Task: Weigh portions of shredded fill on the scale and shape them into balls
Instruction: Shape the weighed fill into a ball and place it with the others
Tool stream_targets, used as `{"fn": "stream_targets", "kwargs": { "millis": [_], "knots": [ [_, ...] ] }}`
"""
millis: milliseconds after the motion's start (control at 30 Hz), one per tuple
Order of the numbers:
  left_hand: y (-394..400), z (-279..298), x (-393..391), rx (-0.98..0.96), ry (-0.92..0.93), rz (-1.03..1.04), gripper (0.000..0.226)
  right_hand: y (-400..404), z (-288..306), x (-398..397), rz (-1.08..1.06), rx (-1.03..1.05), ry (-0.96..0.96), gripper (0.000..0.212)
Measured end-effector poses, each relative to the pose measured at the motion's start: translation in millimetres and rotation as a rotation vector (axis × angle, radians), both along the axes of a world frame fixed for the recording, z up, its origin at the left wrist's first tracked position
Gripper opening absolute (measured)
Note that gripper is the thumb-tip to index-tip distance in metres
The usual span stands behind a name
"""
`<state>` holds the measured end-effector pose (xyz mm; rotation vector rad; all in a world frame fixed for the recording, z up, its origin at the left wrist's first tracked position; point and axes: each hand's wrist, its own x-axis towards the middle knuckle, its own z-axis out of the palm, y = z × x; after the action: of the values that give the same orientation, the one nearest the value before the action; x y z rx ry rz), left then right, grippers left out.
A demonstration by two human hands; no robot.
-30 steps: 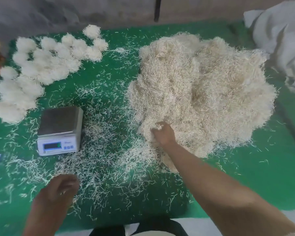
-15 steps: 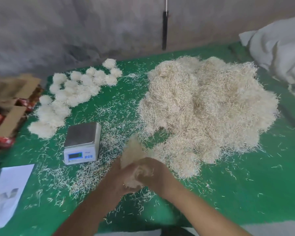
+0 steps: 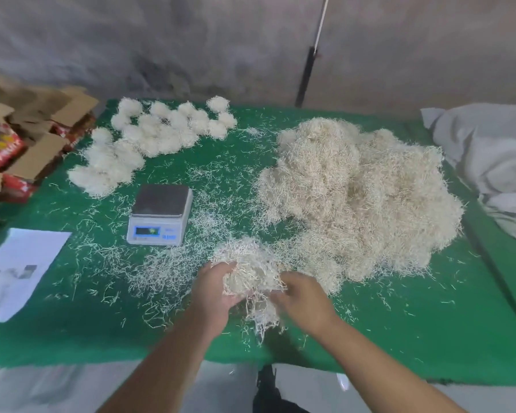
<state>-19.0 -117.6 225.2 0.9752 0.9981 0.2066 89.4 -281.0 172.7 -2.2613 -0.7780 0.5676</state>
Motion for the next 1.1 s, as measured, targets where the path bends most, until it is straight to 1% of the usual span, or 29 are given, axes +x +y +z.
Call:
{"fn": "stream_targets", "kwargs": {
  "millis": [133, 200, 233, 300, 433, 467, 500, 533, 567, 600, 633, 667, 700, 733, 767, 800, 833, 900, 933, 967, 1000, 1033, 1067, 1100],
  "knots": [
    [17.5, 11.5, -17.9, 0.05, 0.078, 0.161, 0.073, 9.6, 4.9, 4.4, 0.059, -0.032, -0.057, 0.029],
    [30.9, 16.5, -24.0, 0.094, 0.077, 0.225, 0.073, 16.2, 4.2, 10.7, 0.046, -0.034, -0.083, 0.029],
    [36.7, 22.0, -26.1, 0.086, 0.068, 0.277, 0.072, 19.2, 3.7, 15.4, 0.028, -0.038, -0.098, 0.03],
    [51.9, 28.1, -24.2, 0.106, 0.081, 0.306, 0.072, 23.7, 0.8, 28.1, -0.036, -0.05, -0.106, 0.032],
    [66.3, 28.7, -8.1, 0.143, 0.109, 0.354, 0.068, 25.7, -10.7, 69.6, -0.226, 0.005, 0.019, 0.022],
    [69.2, 25.1, -3.2, 0.151, 0.091, 0.362, 0.066, 26.0, -14.7, 82.3, -0.305, 0.023, 0.066, 0.017],
    [71.4, 24.0, 0.4, 0.108, 0.035, 0.403, 0.064, 26.3, -17.6, 96.0, -0.407, 0.062, 0.122, 0.011],
    [71.8, 20.4, 2.5, 0.108, 0.022, 0.405, 0.059, 26.3, -19.0, 111.1, -0.525, 0.118, 0.183, 0.007],
    [69.4, 21.7, 9.7, 0.068, 0.0, 0.386, 0.051, 26.6, -21.1, 127.7, -0.641, 0.192, 0.233, 0.007],
    [67.5, 21.6, 16.7, 0.044, -0.018, 0.368, 0.047, 26.8, -24.1, 145.1, -0.734, 0.257, 0.27, 0.018],
    [70.8, 15.6, 24.6, 0.036, 0.011, 0.35, 0.045, 27.6, -26.3, 160.6, -0.781, 0.289, 0.318, 0.034],
    [73.0, 9.5, 31.4, 0.078, 0.067, 0.315, 0.04, 29.5, -26.9, 171.9, -0.782, 0.276, 0.383, 0.056],
    [74.0, 5.2, 39.5, 0.08, 0.126, 0.311, 0.035, 33.1, -25.9, 179.2, -0.752, 0.225, 0.439, 0.077],
    [72.3, 5.7, 50.7, 0.101, 0.177, 0.266, 0.032, 37.9, -24.1, 182.6, -0.696, 0.167, 0.488, 0.091],
    [70.7, 8.3, 63.8, 0.12, 0.228, 0.171, 0.038, 42.5, -22.0, 181.4, -0.625, 0.128, 0.527, 0.099],
    [68.9, 9.4, 74.9, 0.108, 0.267, 0.1, 0.041, 46.7, -18.5, 175.4, -0.535, 0.119, 0.542, 0.099],
    [68.6, 10.4, 82.3, 0.062, 0.26, 0.097, 0.038, 52.5, -12.5, 166.5, -0.43, 0.144, 0.537, 0.095],
    [72.2, 11.9, 92.6, 0.062, 0.248, 0.056, 0.019, 66.4, 2.3, 147.9, -0.222, 0.24, 0.522, 0.08],
    [70.7, 13.2, 98.2, 0.137, 0.277, 0.006, 0.022, 75.6, 9.7, 139.5, -0.135, 0.28, 0.512, 0.069],
    [72.0, 12.4, 104.8, 0.173, 0.327, -0.049, 0.026, 86.5, 16.2, 132.6, -0.071, 0.3, 0.509, 0.054],
    [74.7, 12.4, 111.0, 0.205, 0.354, -0.104, 0.025, 98.3, 22.1, 126.3, -0.021, 0.298, 0.502, 0.041],
    [75.3, 14.7, 114.2, 0.251, 0.373, -0.167, 0.021, 108.2, 26.6, 119.8, 0.028, 0.285, 0.48, 0.035],
    [75.5, 17.8, 116.3, 0.327, 0.395, -0.239, 0.023, 116.6, 30.3, 112.6, 0.08, 0.279, 0.45, 0.037],
    [75.8, 18.9, 118.6, 0.338, 0.384, -0.279, 0.034, 122.3, 32.0, 106.5, 0.126, 0.278, 0.424, 0.041]
  ]
}}
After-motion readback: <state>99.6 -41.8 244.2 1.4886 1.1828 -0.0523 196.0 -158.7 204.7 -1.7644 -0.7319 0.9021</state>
